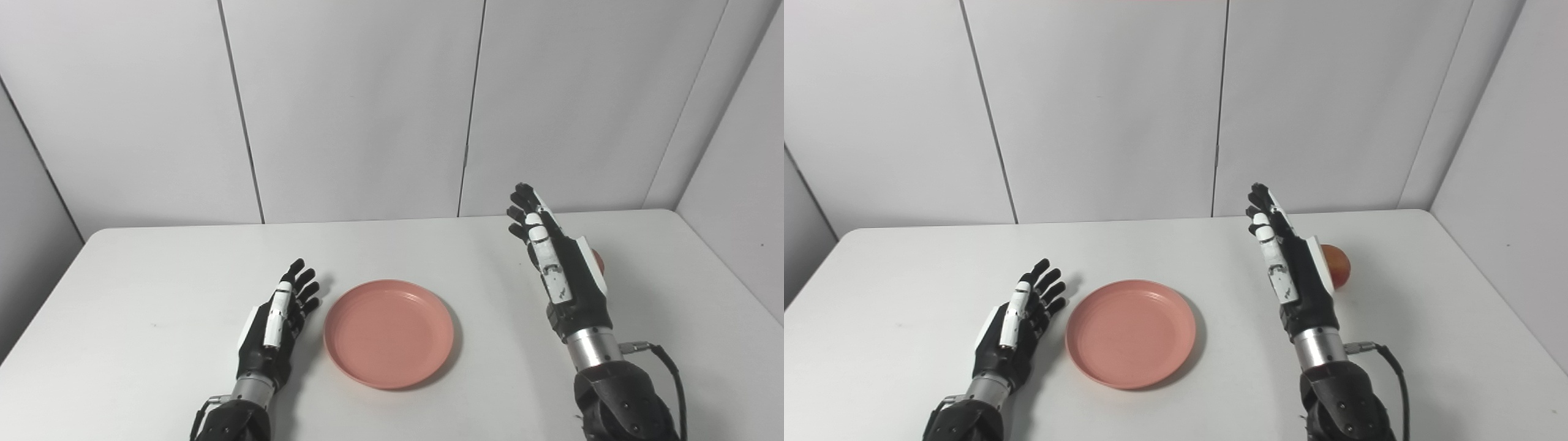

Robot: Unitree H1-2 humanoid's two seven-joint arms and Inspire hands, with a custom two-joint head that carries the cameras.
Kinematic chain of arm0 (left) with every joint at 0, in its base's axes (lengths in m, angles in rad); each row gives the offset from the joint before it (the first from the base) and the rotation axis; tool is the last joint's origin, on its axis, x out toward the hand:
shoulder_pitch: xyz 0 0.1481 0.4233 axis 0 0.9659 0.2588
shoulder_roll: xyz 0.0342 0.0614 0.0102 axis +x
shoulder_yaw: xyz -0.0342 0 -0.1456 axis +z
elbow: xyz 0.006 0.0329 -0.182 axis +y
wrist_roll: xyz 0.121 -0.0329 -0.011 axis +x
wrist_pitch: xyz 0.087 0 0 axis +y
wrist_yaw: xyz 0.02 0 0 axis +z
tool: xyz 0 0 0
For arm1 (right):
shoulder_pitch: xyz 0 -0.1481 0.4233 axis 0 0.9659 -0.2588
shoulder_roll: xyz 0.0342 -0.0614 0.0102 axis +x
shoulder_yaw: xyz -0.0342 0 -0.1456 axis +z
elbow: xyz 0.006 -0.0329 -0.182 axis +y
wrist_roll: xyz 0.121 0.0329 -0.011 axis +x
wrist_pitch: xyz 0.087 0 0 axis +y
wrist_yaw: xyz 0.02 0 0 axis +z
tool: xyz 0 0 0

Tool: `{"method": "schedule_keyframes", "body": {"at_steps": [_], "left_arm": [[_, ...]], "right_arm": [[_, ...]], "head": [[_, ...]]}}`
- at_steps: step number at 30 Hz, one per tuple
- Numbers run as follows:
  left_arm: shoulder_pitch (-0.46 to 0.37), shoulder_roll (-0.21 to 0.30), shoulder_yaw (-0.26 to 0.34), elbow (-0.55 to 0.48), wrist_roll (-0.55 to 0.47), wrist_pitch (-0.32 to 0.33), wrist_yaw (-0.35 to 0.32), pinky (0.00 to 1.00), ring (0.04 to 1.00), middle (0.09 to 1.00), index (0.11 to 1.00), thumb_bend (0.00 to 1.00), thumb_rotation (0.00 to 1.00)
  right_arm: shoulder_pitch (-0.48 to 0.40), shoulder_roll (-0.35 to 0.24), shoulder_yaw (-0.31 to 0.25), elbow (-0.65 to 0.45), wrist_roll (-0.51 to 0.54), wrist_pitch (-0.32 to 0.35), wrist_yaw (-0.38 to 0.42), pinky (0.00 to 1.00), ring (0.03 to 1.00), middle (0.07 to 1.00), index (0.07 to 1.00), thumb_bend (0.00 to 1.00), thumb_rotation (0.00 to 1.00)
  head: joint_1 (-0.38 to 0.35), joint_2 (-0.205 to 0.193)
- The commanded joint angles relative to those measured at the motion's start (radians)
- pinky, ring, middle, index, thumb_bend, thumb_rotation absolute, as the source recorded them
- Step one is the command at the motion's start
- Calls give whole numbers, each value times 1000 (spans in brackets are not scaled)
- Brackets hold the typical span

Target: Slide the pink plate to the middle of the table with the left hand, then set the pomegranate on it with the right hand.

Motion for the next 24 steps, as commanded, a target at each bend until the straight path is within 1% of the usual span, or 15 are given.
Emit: {"method": "schedule_keyframes", "body": {"at_steps": [1, 2, 3, 4, 5, 6, 8, 11, 13, 16, 17, 18, 19, 20, 24], "left_arm": [[-15, 14, 1, -22, 16, -66, -4, 938, 943, 949, 939, 387, 1000], [-14, 19, 1, -20, 20, -77, -5, 938, 943, 952, 942, 385, 1000], [-13, 23, 2, -17, 22, -89, -6, 938, 944, 953, 944, 384, 1000], [-12, 26, 4, -14, 23, -100, -6, 937, 942, 952, 943, 386, 1000], [-12, 28, 6, -11, 22, -110, -8, 935, 941, 951, 942, 383, 1000], [-12, 31, 7, -7, 22, -120, -9, 937, 938, 946, 939, 381, 1000], [-12, 43, 7, 6, 23, -145, -17, 942, 940, 947, 942, 382, 1000], [-13, 56, 8, 24, 22, -175, -22, 950, 942, 952, 946, 399, 1000], [-14, 62, 7, 38, 24, -192, -24, 946, 939, 948, 941, 396, 1000], [-13, 68, 4, 49, 36, -209, -20, 955, 943, 952, 944, 410, 1000], [-13, 69, 3, 51, 41, -215, -17, 948, 937, 948, 941, 405, 1000], [-12, 70, 2, 53, 44, -219, -15, 946, 935, 947, 939, 401, 1000], [-13, 71, 4, 57, 44, -224, -15, 943, 934, 946, 936, 391, 1000], [-13, 72, 5, 61, 41, -228, -18, 942, 934, 946, 936, 389, 1000], [-13, 75, 11, 67, 30, -230, -24, 946, 940, 949, 935, 367, 1000]], "right_arm": [[-53, -35, -3, -18, -66, -66, -22, 888, 906, 918, 914, 386, 970], [-57, -46, 0, -17, -97, -64, -28, 874, 903, 915, 911, 440, 961], [-61, -56, 0, -16, -125, -63, -35, 867, 902, 914, 910, 467, 957], [-65, -66, -1, -14, -145, -63, -40, 874, 905, 917, 911, 489, 915], [-68, -73, -4, -12, -155, -61, -42, 869, 902, 915, 909, 504, 892], [-72, -82, -6, -12, -167, -58, -44, 875, 907, 919, 912, 524, 870], [-78, -105, -8, -10, -211, -53, -53, 868, 908, 920, 914, 543, 864], [-87, -140, -9, -4, -277, -58, -66, 847, 897, 911, 911, 539, 849], [-96, -172, -12, 2, -326, -55, -72, 811, 886, 901, 909, 560, 868], [-106, -210, -11, 8, -395, -40, -76, 814, 878, 895, 898, 602, 885], [-108, -223, -9, 10, -418, -35, -76, 823, 882, 901, 903, 610, 875], [-110, -230, -8, 11, -434, -31, -75, 827, 884, 903, 904, 610, 854], [-113, -241, -9, 15, -449, -28, -73, 817, 880, 905, 908, 625, 808], [-116, -251, -10, 18, -466, -20, -70, 814, 879, 905, 908, 628, 800], [-129, -280, -16, 34, -506, 5, -54, 779, 870, 902, 902, 708, 673]], "head": [[-32, -13], [-37, -14], [-60, -22], [-60, -22], [-80, -30], [-80, -30], [-97, -36], [-128, -48], [-137, -53], [-148, -56], [-152, -57], [-152, -57], [-156, -59], [-166, -65], [-180, -62]]}}
